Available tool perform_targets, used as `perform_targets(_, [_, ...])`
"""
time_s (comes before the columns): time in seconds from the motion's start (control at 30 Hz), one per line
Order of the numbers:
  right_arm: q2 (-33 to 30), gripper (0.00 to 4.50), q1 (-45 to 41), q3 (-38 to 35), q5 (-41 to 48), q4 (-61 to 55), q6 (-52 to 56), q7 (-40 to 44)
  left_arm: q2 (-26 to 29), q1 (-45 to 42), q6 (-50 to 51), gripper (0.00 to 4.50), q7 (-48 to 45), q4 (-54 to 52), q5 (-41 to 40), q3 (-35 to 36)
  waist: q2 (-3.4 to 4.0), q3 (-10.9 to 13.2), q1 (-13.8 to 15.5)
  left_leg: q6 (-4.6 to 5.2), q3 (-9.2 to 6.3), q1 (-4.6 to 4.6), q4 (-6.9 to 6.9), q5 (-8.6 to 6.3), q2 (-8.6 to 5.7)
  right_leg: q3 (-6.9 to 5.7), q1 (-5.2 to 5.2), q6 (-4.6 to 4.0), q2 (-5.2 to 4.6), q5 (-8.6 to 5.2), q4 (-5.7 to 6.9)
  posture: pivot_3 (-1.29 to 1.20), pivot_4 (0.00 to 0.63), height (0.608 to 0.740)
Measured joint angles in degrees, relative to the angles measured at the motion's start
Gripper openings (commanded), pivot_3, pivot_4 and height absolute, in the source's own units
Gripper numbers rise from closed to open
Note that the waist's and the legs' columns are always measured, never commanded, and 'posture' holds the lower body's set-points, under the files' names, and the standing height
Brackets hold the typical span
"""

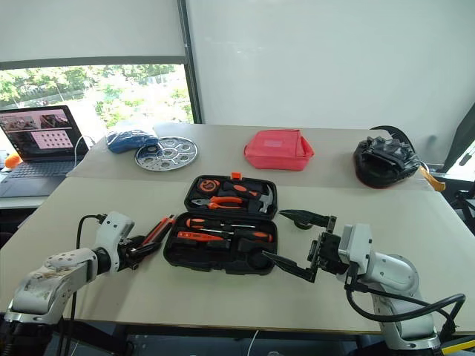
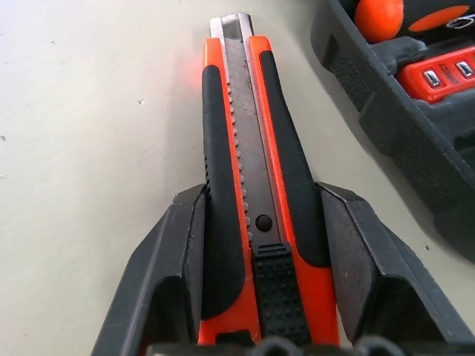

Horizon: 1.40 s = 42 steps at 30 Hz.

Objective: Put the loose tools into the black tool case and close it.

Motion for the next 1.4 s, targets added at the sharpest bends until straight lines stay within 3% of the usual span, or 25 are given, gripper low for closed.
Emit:
perform_targets(0.13, [-1.2, 4.50, 3.0, -1.3, 0.0, -1.0, 0.5, -0.4, 5.0, -3.1, -13.4, 1.77, -14.5, 10.0, -0.9, 2.2, -0.08, 0.1, -0.1, -0.01, 0.01, -0.12, 0.01, 0.01, 0.02, -0.06, -0.12, -0.04, 0.03, 0.01, -0.03, 0.00, 0.150, 0.740])
perform_targets(0.27, [-2.2, 4.50, 4.3, -2.4, 0.3, -2.0, 0.8, -0.6, 8.8, -10.4, -22.3, 1.77, -31.5, 11.9, -4.0, 1.7, -0.11, 0.1, 0.6, -0.01, 0.04, -0.16, 0.02, 0.00, -0.08, -0.05, -0.04, 0.04, -0.07, -0.02, -0.11, 0.00, 0.150, 0.740])
perform_targets(0.43, [-3.3, 4.50, 6.2, -4.0, 0.7, -1.9, 0.8, 0.2, 6.7, -21.1, -24.1, 1.77, -44.6, 10.4, -2.7, -10.6, -0.10, 0.1, 1.2, 0.00, 0.05, -0.20, 0.04, 0.00, -0.15, 0.02, -0.02, 0.14, -0.08, 0.00, -0.14, 0.00, 0.150, 0.740])
perform_targets(0.7, [-3.3, 4.50, 8.3, -4.3, 0.7, -3.1, 0.8, -0.4, 0.7, -25.3, -33.5, 1.77, -45.9, 14.9, 11.9, -25.7, -0.11, 0.1, -0.1, 0.02, 0.01, -0.22, 0.04, 0.00, -0.12, 0.06, -0.08, 0.13, 0.00, 0.00, -0.10, 0.00, 0.150, 0.740])
perform_targets(1.33, [-3.3, 4.50, 8.4, -4.1, 0.6, -4.8, 1.3, -2.4, -1.0, -29.1, -37.6, 1.77, -47.0, 21.5, 16.5, -27.1, -0.11, 0.1, -0.1, 0.02, -0.02, -0.20, 0.07, 0.00, -0.12, 0.05, -0.04, 0.14, -0.01, 0.00, -0.09, 0.00, 0.150, 0.740])
perform_targets(1.4, [-3.3, 4.50, 7.8, -3.9, 0.5, -4.8, 1.3, -2.4, -1.0, -29.5, -36.9, 2.77, -47.4, 21.7, 16.9, -27.3, -0.11, 0.1, -0.1, 0.02, -0.02, -0.20, 0.07, 0.00, -0.12, 0.05, -0.04, 0.14, -0.01, -0.01, -0.09, 0.00, 0.150, 0.740])
